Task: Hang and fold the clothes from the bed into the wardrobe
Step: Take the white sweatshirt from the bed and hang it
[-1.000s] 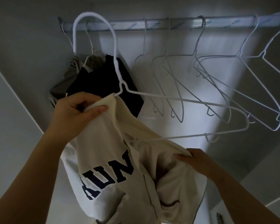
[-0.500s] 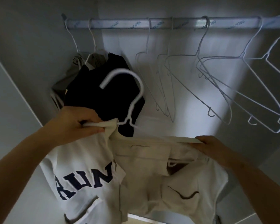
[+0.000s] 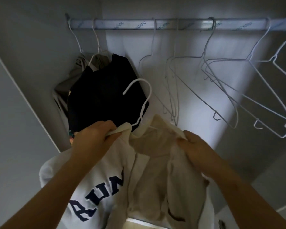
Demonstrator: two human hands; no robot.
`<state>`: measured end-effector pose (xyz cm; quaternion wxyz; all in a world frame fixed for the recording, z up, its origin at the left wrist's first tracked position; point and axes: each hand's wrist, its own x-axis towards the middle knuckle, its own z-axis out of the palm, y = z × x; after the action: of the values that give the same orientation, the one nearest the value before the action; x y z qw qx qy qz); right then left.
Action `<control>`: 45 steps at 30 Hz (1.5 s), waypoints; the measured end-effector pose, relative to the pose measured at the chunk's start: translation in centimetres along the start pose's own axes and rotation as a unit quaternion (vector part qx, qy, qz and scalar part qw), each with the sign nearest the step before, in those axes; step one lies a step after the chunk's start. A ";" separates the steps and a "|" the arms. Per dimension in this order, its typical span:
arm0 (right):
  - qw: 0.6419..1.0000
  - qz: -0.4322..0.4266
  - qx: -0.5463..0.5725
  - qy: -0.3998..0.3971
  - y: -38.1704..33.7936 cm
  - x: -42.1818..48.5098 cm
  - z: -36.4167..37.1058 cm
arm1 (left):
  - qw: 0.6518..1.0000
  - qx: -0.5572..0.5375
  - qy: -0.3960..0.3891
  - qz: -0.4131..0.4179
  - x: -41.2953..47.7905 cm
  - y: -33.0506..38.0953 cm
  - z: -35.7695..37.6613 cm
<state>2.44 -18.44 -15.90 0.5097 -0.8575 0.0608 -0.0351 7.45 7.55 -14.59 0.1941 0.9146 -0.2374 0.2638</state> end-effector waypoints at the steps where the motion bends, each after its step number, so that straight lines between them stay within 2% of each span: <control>1: 0.999 -0.026 -0.031 -0.009 -0.5 -0.6 0.6 | 1.000 -0.021 0.001 -0.002 -0.1 0.2 -0.1; 5: 0.985 -0.079 -0.065 -0.140 -1.4 -2.8 2.0 | 0.990 -0.136 0.019 0.023 -0.9 0.8 -1.4; 6: 0.985 -0.105 -0.066 -0.117 -1.3 -3.1 1.9 | 0.987 -0.158 0.025 0.021 -1.1 0.9 -1.8; 7: 0.987 -0.143 -0.066 -0.036 -1.0 -3.1 1.6 | 0.984 -0.176 0.032 0.018 -1.2 0.9 -2.1; 8: 0.976 -0.184 -0.080 0.080 -0.6 -2.9 1.1 | 0.981 -0.191 0.039 0.015 -1.3 1.0 -2.4; 9: 0.948 -0.222 -0.118 0.195 -0.4 -2.5 0.4 | 0.978 -0.202 0.045 0.015 -1.3 1.0 -2.6; 10: 0.917 -0.240 -0.153 0.279 -0.3 -2.0 -0.3 | 0.977 -0.207 0.052 0.020 -1.3 1.0 -2.8; 11: 0.902 -0.243 -0.175 0.311 -0.2 -1.6 -0.9 | 0.975 -0.213 0.055 0.026 -1.3 1.0 -2.9; 12: 0.904 -0.238 -0.195 0.297 0.0 -1.2 -1.3 | 0.974 -0.216 0.060 0.028 -1.2 1.0 -3.0; 15: 0.941 -0.215 -0.214 0.148 0.4 -1.3 -1.7 | 0.969 -0.240 0.057 0.028 -0.9 1.0 -2.7; 19: 0.948 -0.189 -0.243 0.086 0.7 -1.4 -0.5 | 0.965 -0.250 0.031 0.076 -0.2 1.6 -1.8; 22: 0.969 -0.162 -0.166 0.087 0.6 -1.6 -0.1 | 0.960 -0.257 0.019 0.112 0.2 1.4 -1.7; 26: 0.982 -0.083 -0.055 0.163 0.3 -0.5 -1.1 | 0.943 -0.290 -0.009 0.163 -0.3 0.9 -2.0; 30: 0.980 -0.026 -0.043 0.194 1.0 0.5 -1.8 | 0.955 -0.200 -0.059 0.213 -0.9 0.0 -2.8; 32: 0.979 -0.022 -0.046 0.198 1.0 0.5 -1.6 | 0.959 -0.186 -0.093 0.191 -1.1 -0.1 -3.2; 35: 0.982 -0.020 -0.042 0.181 0.6 0.1 -0.9 | 0.976 -0.179 -0.084 0.094 -0.9 0.8 -2.7; 38: 0.988 -0.022 -0.048 0.147 0.3 -0.2 -0.3 | 0.984 -0.097 -0.147 0.032 -0.4 2.5 -0.7; 39: 0.989 -0.017 -0.049 0.139 0.2 -0.4 -0.4 | 0.986 -0.078 -0.142 0.030 -0.5 3.1 -0.1; 43: 0.990 -0.041 -0.074 0.116 -0.3 -1.3 -1.2 | 0.994 -0.100 -0.022 0.041 -0.7 4.3 0.9; 45: 0.985 -0.085 -0.128 0.080 -0.5 -1.9 -1.3 | 0.991 -0.127 -0.021 0.025 -0.2 4.9 1.2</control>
<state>0.40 -19.11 -14.87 0.3840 -0.9122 0.0329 -0.1389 5.15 3.02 -14.52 0.2969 0.8817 -0.2959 0.2167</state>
